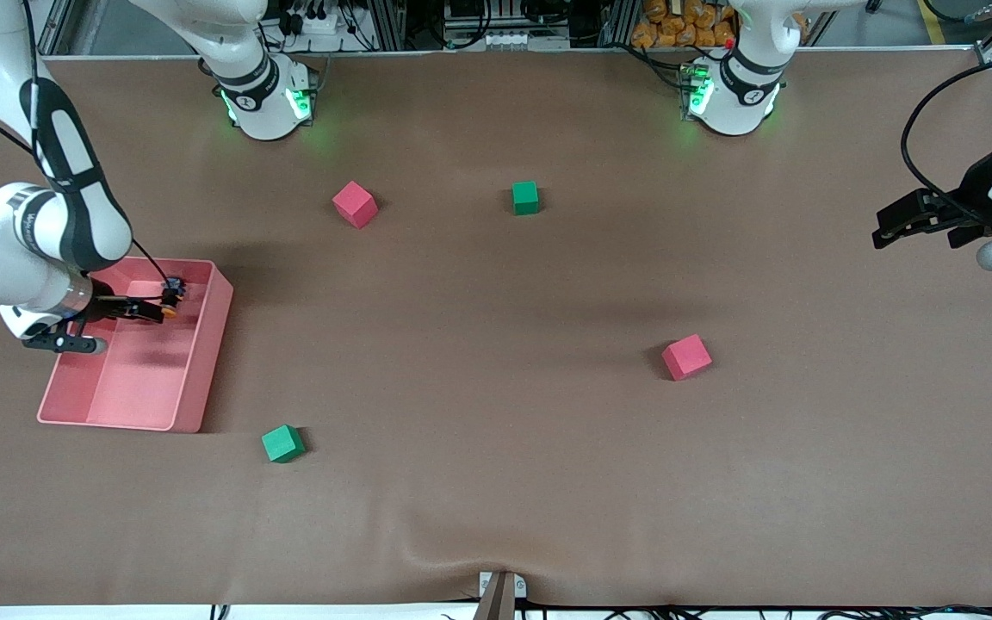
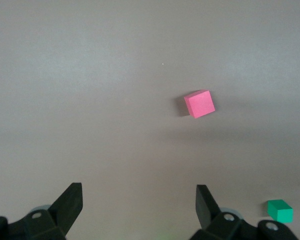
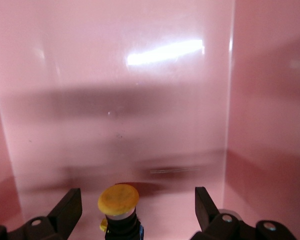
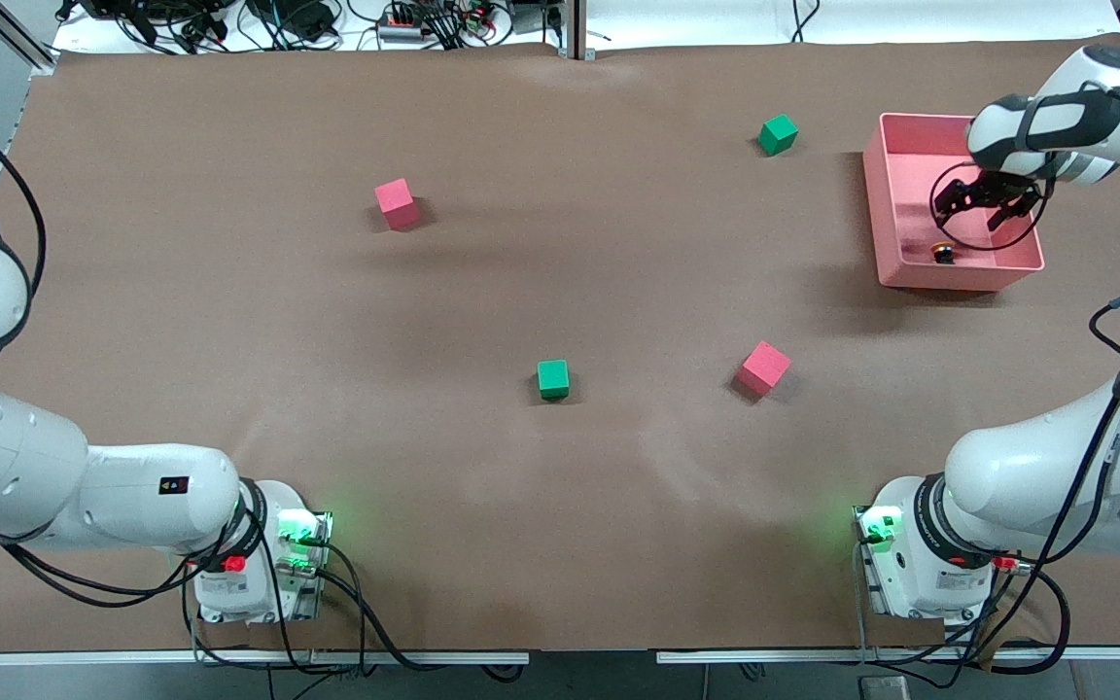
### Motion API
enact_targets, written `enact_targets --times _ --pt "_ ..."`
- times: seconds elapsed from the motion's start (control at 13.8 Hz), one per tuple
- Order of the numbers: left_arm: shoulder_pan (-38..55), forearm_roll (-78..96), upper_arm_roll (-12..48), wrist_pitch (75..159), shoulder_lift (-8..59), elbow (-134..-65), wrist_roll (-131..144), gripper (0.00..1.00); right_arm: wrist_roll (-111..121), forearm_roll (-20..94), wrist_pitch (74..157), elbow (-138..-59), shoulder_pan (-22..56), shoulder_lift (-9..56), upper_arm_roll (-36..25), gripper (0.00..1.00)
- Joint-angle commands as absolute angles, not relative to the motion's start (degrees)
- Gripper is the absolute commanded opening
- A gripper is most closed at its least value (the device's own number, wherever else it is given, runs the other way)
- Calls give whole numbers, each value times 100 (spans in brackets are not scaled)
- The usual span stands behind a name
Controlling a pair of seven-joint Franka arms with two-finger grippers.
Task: Place and upright button with both arms
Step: 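Close the right gripper on the black base of the yellow button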
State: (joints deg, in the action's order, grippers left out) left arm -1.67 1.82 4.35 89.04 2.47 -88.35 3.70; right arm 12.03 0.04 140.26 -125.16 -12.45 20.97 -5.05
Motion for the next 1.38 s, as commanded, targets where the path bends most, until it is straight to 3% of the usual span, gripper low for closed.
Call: enact_targets --times 0.0,1.31 --pt "-211 272 448 8798 281 -8710 237 100 1414 0 14483 -12963 -1336 2091 -413 100" --pt "-202 193 448 8754 264 -8727 264 100 1591 0 14510 -13104 -1327 2048 -413 100"
